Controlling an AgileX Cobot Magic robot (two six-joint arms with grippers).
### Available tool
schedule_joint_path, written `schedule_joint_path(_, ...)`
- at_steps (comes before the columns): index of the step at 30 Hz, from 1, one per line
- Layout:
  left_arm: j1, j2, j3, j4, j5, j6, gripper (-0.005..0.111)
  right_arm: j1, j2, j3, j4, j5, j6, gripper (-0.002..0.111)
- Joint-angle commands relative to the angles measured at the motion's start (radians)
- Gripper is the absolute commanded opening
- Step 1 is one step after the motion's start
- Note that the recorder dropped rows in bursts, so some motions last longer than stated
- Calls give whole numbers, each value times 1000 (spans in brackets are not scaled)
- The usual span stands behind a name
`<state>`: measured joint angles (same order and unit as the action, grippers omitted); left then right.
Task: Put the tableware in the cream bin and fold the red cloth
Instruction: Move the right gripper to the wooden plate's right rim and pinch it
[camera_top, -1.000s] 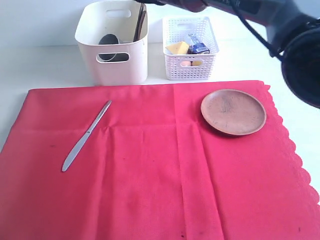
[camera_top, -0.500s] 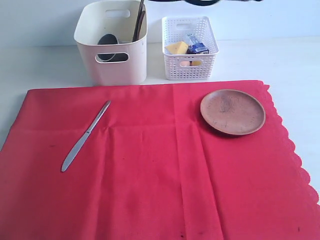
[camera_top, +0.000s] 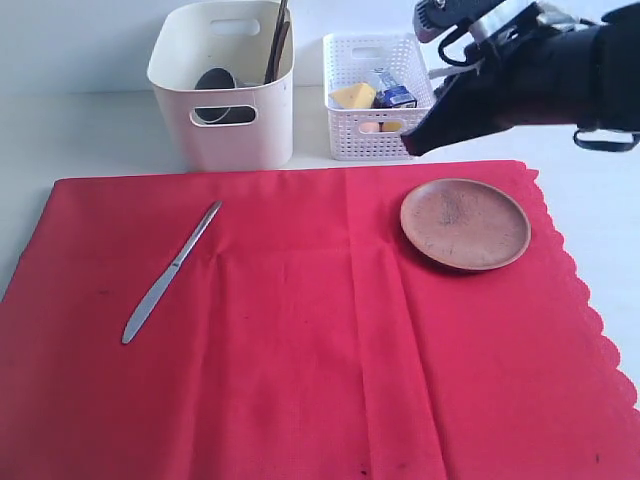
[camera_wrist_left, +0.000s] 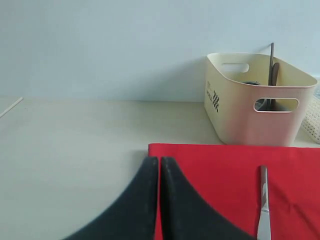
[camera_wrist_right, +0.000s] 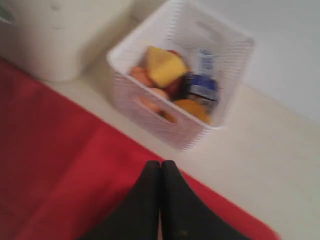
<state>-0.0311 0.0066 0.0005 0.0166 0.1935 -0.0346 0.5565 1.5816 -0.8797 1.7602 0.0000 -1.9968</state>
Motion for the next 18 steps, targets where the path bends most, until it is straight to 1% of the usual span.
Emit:
schedule_joint_path(1, 3, -7, -1, -6, 0, -1, 4, -88, 31, 44, -311, 505, 292, 0)
schedule_joint_path(2, 3, -7, -1, -6, 0, -1, 4, -108, 50, 29, -446, 580, 411, 0)
schedule_joint_path(3, 3, -7, -1, -6, 0, -1, 4, -130, 67, 16, -585, 614, 552, 0)
schedule_joint_path(5, 3, -7, -1, -6, 0, -1, 4, -175, 91, -8, -814, 630, 811, 0)
schedule_joint_path(6, 3, -7, -1, -6, 0, -1, 4, -208, 99, -15, -911, 626, 924, 0)
schedule_joint_path(8, 3, -7, -1, -6, 0, -1, 4, -282, 105, -37, -1027, 623, 1065, 0)
schedule_joint_path(10, 3, -7, -1, -6, 0, -1, 4, -383, 107, -60, -1072, 702, 1119, 0)
schedule_joint_path(12, 3, -7, -1, -6, 0, -1, 4, -482, 113, -74, -1044, 775, 1096, 0)
schedule_joint_path(14, 3, -7, -1, -6, 0, -1, 4, -555, 129, -85, -1023, 778, 1108, 0)
schedule_joint_path(16, 3, -7, -1, -6, 0, -1, 4, -606, 148, -86, -1010, 684, 1131, 0)
schedule_joint_path(18, 3, -7, -1, -6, 0, -1, 4, -621, 164, -86, -1010, 554, 1204, 0)
